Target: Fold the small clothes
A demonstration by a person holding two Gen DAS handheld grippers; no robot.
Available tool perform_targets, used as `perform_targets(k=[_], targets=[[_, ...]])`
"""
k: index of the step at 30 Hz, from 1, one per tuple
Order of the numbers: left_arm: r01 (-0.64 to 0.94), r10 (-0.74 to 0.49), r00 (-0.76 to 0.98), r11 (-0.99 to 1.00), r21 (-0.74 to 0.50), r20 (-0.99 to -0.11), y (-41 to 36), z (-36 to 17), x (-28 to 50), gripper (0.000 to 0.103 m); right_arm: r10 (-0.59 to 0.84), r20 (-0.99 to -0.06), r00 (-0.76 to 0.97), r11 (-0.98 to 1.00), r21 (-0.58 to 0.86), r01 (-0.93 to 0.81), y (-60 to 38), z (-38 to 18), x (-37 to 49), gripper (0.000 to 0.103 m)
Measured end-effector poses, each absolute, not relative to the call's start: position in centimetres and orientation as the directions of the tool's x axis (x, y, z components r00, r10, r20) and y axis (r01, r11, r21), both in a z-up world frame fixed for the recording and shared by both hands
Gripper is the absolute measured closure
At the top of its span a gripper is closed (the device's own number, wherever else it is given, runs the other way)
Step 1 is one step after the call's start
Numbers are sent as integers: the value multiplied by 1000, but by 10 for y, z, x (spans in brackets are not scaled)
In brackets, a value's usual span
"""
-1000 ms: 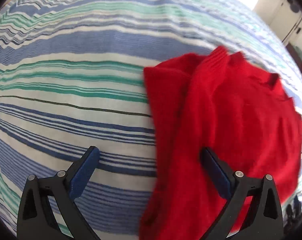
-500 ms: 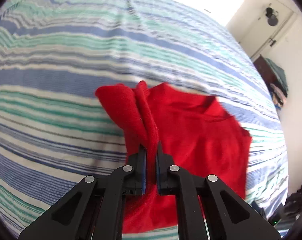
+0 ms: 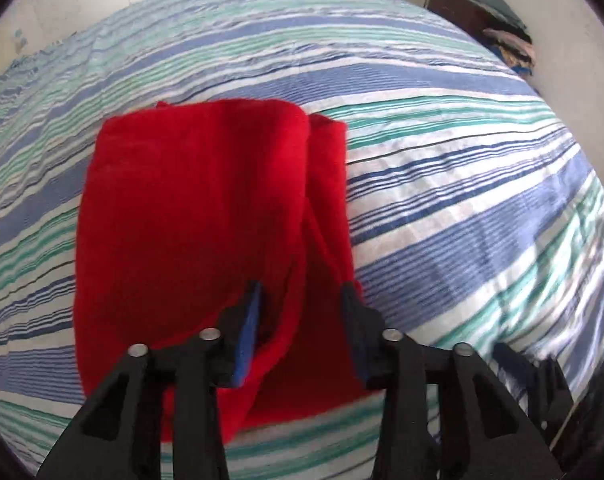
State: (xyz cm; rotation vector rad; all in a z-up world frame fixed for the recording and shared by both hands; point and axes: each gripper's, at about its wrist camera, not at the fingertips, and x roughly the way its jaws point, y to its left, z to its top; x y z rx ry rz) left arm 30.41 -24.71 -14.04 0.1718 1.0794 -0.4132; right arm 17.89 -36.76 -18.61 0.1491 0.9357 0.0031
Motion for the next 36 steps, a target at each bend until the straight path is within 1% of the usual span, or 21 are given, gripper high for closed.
perform_targets(k=[1,2,4,7,10,12,13,14,15,17,20,23,24,26,27,28,29,30,32,33,36], targets=[[415,-269,435,907,-74,-859,-235,-129,291,26,72,-800,596,989,134,62,-368,-186,179,0],[405,-287,481,911,-81,-828,-214,-116,276,16,75,-799,597,988,139,62,-369,-186,178,0],[362,-277,554,929,-72,-785,-175,-104,258,6,74,-801,594,988,138,63,-369,-186,179,0],[224,-155,598,974,-21,-786,-100,-117,251,6,76,-805,589,988,140,63,-370,-186,180,0],[43,1,558,999,30,-830,-32,-163,250,7,108,-798,592,976,198,90,-376,-173,175,2],[-60,43,503,998,15,-863,7,-203,246,8,176,-760,626,934,330,138,-386,-152,169,14],[-84,26,491,996,-18,-870,21,-220,240,5,251,-713,655,886,442,142,-390,-142,166,17],[-74,-32,549,994,-86,-835,31,-227,230,5,321,-664,675,828,543,139,-391,-135,166,17],[-68,-47,584,992,-106,-811,33,-228,225,5,388,-620,682,771,624,129,-389,-131,169,17],[-56,-20,573,996,-64,-819,23,-229,229,1,484,-580,656,691,713,120,-377,-131,187,19],[-45,-5,579,998,-38,-815,18,-233,231,1,527,-584,617,664,736,129,-357,-133,221,24],[-44,-21,591,997,-58,-807,21,-231,227,1,581,-597,554,631,760,157,-335,-136,256,24],[-44,-20,593,997,-57,-805,21,-232,227,1,595,-615,518,632,756,172,-325,-138,267,24],[-44,-18,594,998,-54,-804,19,-232,228,1,572,-721,392,709,674,206,-299,-151,291,24],[-44,-19,594,997,-55,-804,21,-231,228,1,529,-775,345,761,613,211,-291,-157,299,29],[-44,-20,595,997,-58,-803,22,-229,226,1,477,-816,328,809,553,200,-286,-158,304,52],[-44,-22,597,997,-60,-802,23,-229,226,1,449,-826,341,832,526,178,-286,-154,306,85],[-44,-22,599,997,-60,-800,22,-228,224,1,469,-792,390,820,555,141,-289,-143,302,94],[-44,-18,605,997,-57,-796,20,-228,224,1,547,-682,485,767,640,35,-300,-126,288,95],[-44,-16,606,998,-53,-795,21,-228,220,1,541,-673,504,775,632,12,-306,-127,281,95],[-42,-14,607,998,-50,-794,20,-227,215,1,426,-815,393,847,512,143,-327,-181,282,95]])
